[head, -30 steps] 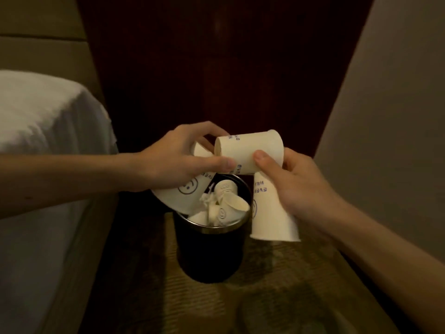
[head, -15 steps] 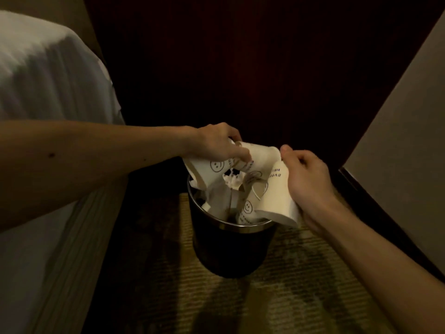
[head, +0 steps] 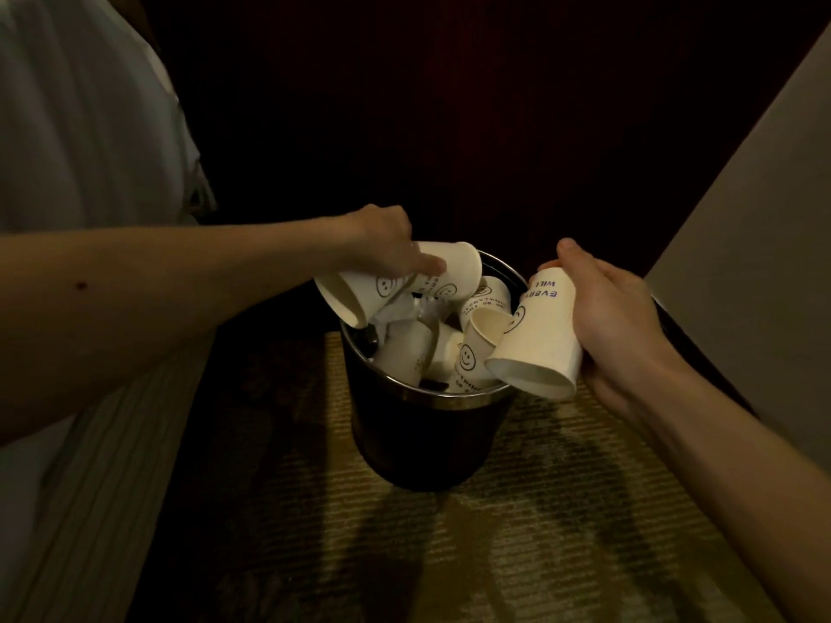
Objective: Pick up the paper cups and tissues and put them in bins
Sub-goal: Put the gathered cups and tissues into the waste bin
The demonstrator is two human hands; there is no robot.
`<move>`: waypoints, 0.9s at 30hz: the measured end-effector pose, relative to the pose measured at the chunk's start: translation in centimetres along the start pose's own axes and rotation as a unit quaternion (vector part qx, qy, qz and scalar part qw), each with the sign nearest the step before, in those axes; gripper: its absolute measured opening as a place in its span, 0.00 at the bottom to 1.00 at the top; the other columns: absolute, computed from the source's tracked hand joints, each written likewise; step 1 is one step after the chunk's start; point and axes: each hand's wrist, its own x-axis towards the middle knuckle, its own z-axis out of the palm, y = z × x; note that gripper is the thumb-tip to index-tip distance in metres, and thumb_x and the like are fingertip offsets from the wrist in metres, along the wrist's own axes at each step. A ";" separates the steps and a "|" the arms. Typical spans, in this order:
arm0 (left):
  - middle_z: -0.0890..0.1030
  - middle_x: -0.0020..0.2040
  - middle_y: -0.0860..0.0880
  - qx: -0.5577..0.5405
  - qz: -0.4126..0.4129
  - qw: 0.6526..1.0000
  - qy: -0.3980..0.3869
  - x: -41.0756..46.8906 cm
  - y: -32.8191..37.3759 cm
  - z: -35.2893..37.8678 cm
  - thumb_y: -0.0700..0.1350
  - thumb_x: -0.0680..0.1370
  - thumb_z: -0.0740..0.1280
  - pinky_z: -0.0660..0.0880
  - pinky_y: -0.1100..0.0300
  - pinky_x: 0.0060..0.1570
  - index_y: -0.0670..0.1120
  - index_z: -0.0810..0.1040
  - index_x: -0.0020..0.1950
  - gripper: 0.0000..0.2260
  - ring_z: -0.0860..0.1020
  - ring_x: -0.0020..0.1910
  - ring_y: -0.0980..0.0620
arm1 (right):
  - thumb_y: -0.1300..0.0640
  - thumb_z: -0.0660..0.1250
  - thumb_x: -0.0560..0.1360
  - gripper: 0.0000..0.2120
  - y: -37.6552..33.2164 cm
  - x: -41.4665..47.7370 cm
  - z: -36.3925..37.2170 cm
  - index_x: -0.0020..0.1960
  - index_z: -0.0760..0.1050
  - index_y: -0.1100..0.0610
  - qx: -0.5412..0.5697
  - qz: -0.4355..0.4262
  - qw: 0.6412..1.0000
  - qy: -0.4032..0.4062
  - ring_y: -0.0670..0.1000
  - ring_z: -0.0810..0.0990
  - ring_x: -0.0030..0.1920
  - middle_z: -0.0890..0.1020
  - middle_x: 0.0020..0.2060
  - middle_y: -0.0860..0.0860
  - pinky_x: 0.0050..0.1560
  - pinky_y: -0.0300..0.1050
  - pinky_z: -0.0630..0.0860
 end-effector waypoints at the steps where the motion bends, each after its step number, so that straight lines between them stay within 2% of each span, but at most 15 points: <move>1: 0.81 0.47 0.48 0.012 0.013 1.000 0.022 -0.1 -0.1 0.6 0.65 0.74 0.67 0.69 0.62 0.30 0.47 0.77 0.62 0.26 0.78 0.38 0.52 | 0.46 0.62 0.80 0.14 0.0 -0.1 0.1 0.44 0.78 0.55 -0.003 -0.003 1.000 -0.001 0.53 0.81 0.40 0.81 0.37 0.53 0.51 0.61 0.79; 4: 0.81 0.46 0.48 0.005 0.017 0.999 0.043 -0.3 -0.4 1.3 0.64 0.75 0.67 0.70 0.62 0.30 0.46 0.77 0.62 0.25 0.78 0.37 0.53 | 0.45 0.61 0.80 0.14 0.1 -0.3 0.5 0.44 0.77 0.54 -0.019 -0.016 1.000 -0.005 0.52 0.81 0.40 0.81 0.36 0.52 0.52 0.61 0.79; 7: 0.79 0.49 0.47 -0.002 0.007 0.998 0.056 -0.1 0.0 0.7 0.65 0.74 0.67 0.71 0.60 0.34 0.45 0.73 0.67 0.31 0.77 0.40 0.52 | 0.44 0.61 0.80 0.15 0.3 -0.4 0.6 0.44 0.77 0.53 -0.015 -0.021 1.000 -0.001 0.52 0.81 0.41 0.80 0.37 0.52 0.52 0.62 0.79; 10: 0.78 0.53 0.47 -0.093 -0.007 0.990 0.109 -0.4 0.1 -1.6 0.66 0.73 0.67 0.69 0.62 0.31 0.47 0.70 0.69 0.33 0.77 0.43 0.52 | 0.42 0.62 0.79 0.15 0.2 -0.2 0.3 0.45 0.77 0.52 -0.009 -0.030 0.999 0.006 0.52 0.82 0.44 0.82 0.42 0.53 0.54 0.62 0.80; 12: 0.77 0.48 0.51 -0.236 0.007 0.961 0.146 -1.0 0.1 -2.4 0.66 0.73 0.68 0.70 0.63 0.30 0.49 0.73 0.66 0.29 0.78 0.41 0.55 | 0.42 0.62 0.79 0.15 0.1 0.0 0.0 0.47 0.77 0.53 -0.006 -0.037 0.999 0.014 0.53 0.82 0.47 0.83 0.46 0.55 0.54 0.60 0.80; 14: 0.77 0.47 0.54 -0.379 0.044 0.909 0.167 -2.0 0.5 -1.3 0.65 0.74 0.67 0.73 0.63 0.33 0.51 0.76 0.59 0.22 0.79 0.43 0.57 | 0.42 0.62 0.79 0.16 0.1 0.3 -0.2 0.48 0.76 0.54 0.000 -0.036 0.999 0.024 0.54 0.83 0.49 0.83 0.47 0.55 0.55 0.60 0.80; 16: 0.77 0.48 0.56 -0.451 0.066 0.871 0.185 -3.1 1.0 1.7 0.63 0.76 0.66 0.75 0.64 0.37 0.52 0.76 0.57 0.17 0.79 0.43 0.58 | 0.42 0.62 0.79 0.15 0.4 0.4 -0.3 0.49 0.76 0.54 0.008 -0.030 0.999 0.032 0.53 0.82 0.48 0.82 0.47 0.54 0.54 0.59 0.80; 17: 0.76 0.50 0.57 -0.458 0.071 0.865 0.194 -3.7 1.2 3.5 0.62 0.77 0.65 0.75 0.64 0.40 0.52 0.76 0.58 0.17 0.79 0.45 0.59 | 0.42 0.62 0.79 0.15 0.5 0.5 -0.5 0.49 0.76 0.53 0.008 -0.027 0.999 0.034 0.53 0.83 0.48 0.82 0.46 0.53 0.53 0.58 0.81; 18: 0.74 0.53 0.57 -0.446 0.079 0.868 0.202 -4.0 1.2 5.1 0.61 0.77 0.65 0.75 0.64 0.44 0.53 0.75 0.62 0.18 0.77 0.49 0.59 | 0.42 0.61 0.79 0.15 0.7 0.5 -0.6 0.49 0.75 0.53 0.009 -0.025 0.999 0.035 0.52 0.83 0.47 0.82 0.45 0.53 0.52 0.57 0.81; 21: 0.66 0.59 0.55 -0.329 0.102 0.912 0.223 -3.9 0.4 8.0 0.62 0.79 0.61 0.67 0.67 0.51 0.52 0.71 0.71 0.24 0.68 0.57 0.59 | 0.43 0.60 0.80 0.14 1.2 0.7 -1.1 0.48 0.75 0.53 0.021 -0.024 0.999 0.036 0.50 0.82 0.46 0.82 0.46 0.53 0.45 0.50 0.81; 24: 0.70 0.62 0.48 -0.117 0.054 0.963 0.238 -2.9 -1.4 7.8 0.63 0.80 0.55 0.61 0.57 0.55 0.52 0.73 0.68 0.23 0.65 0.62 0.49 | 0.43 0.59 0.81 0.14 1.5 0.8 -1.3 0.49 0.74 0.53 0.026 -0.026 0.998 0.044 0.49 0.81 0.45 0.81 0.45 0.52 0.43 0.46 0.79; 27: 0.69 0.65 0.46 0.069 0.026 0.973 0.218 -2.8 -2.5 7.9 0.59 0.81 0.55 0.62 0.51 0.59 0.52 0.73 0.67 0.19 0.64 0.64 0.45 | 0.43 0.57 0.81 0.14 1.9 0.8 -1.1 0.49 0.74 0.52 0.025 -0.029 0.998 0.045 0.50 0.81 0.46 0.80 0.45 0.52 0.46 0.47 0.79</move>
